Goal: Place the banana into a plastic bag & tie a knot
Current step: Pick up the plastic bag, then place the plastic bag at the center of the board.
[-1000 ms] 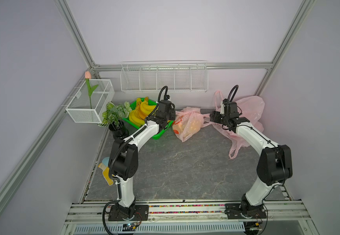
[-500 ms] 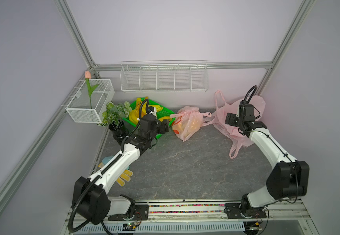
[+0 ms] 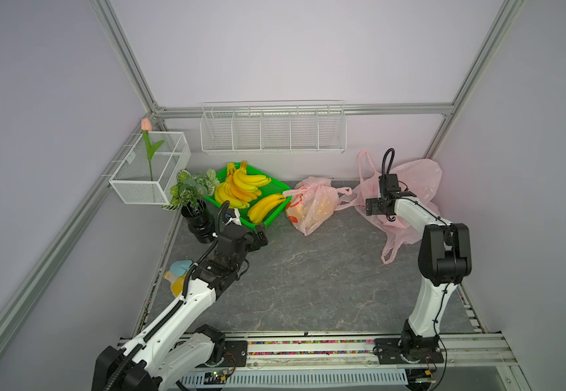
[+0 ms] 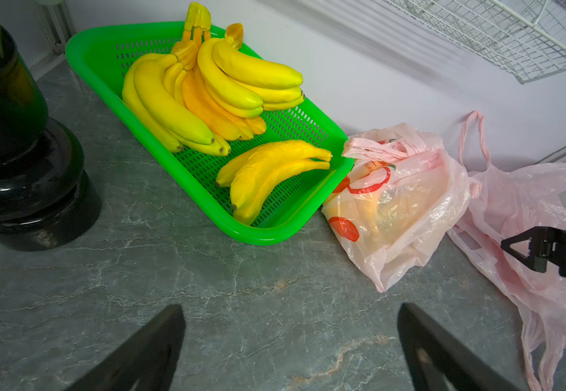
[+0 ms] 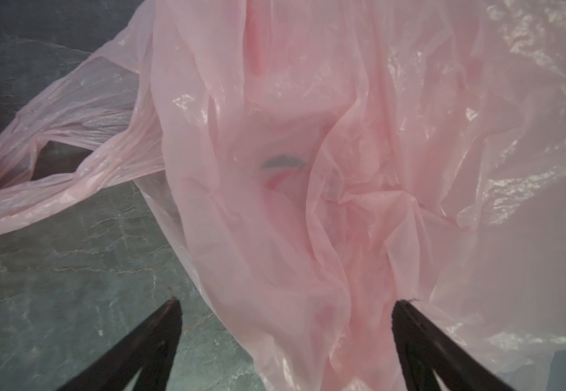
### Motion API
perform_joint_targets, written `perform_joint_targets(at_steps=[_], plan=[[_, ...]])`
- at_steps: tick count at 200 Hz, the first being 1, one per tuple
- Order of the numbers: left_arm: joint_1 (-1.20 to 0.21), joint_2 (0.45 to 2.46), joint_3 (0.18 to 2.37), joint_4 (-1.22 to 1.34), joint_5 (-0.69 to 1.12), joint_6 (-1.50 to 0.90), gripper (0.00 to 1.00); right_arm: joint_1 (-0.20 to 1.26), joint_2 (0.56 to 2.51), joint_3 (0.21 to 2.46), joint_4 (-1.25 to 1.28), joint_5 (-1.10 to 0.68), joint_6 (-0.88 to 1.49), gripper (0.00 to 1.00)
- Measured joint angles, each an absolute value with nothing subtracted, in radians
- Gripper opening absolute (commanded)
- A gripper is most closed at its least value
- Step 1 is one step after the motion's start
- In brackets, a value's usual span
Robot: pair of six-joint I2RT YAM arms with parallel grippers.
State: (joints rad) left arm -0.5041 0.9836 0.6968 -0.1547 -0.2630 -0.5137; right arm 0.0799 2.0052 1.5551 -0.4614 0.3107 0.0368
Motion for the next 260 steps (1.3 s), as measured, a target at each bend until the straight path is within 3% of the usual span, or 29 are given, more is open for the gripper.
perform_joint_targets(at_steps=[24,45,60,141,193,243,251,260], plan=[[-0.504,0.989,0.686,-0.155,-0.27,-0.516,1.0,0.08,2.056,1.597,-0.479,0.323,0.02,0.67],[-0.504,1.005,0.684,-0.158,-0.271,-0.516,1.0,0.081,2.067,1.605,-0.501,0.319,-0.001,0.23],[-0.504,1.015,0.688,-0.186,-0.279,-0.516,1.0,0.088,2.045,1.584,-0.483,0.324,-0.012,0.07],[-0.504,0.894,0.692,-0.271,-0.288,-0.532,1.0,0.2,1.567,1.41,-0.42,0.317,-0.001,0.07],[-0.504,0.796,0.677,-0.299,-0.244,-0.543,1.0,0.62,1.28,1.128,-0.431,0.231,0.061,0.07],[-0.504,0.76,0.607,-0.326,-0.2,-0.554,1.0,1.003,1.287,1.008,-0.42,0.223,0.133,0.07],[-0.504,0.751,0.59,-0.33,-0.191,-0.558,1.0,1.047,1.309,0.995,-0.421,0.225,0.14,0.16],[-0.504,0.746,0.579,-0.333,-0.181,-0.562,1.0,1.081,1.335,0.984,-0.423,0.228,0.148,0.41]])
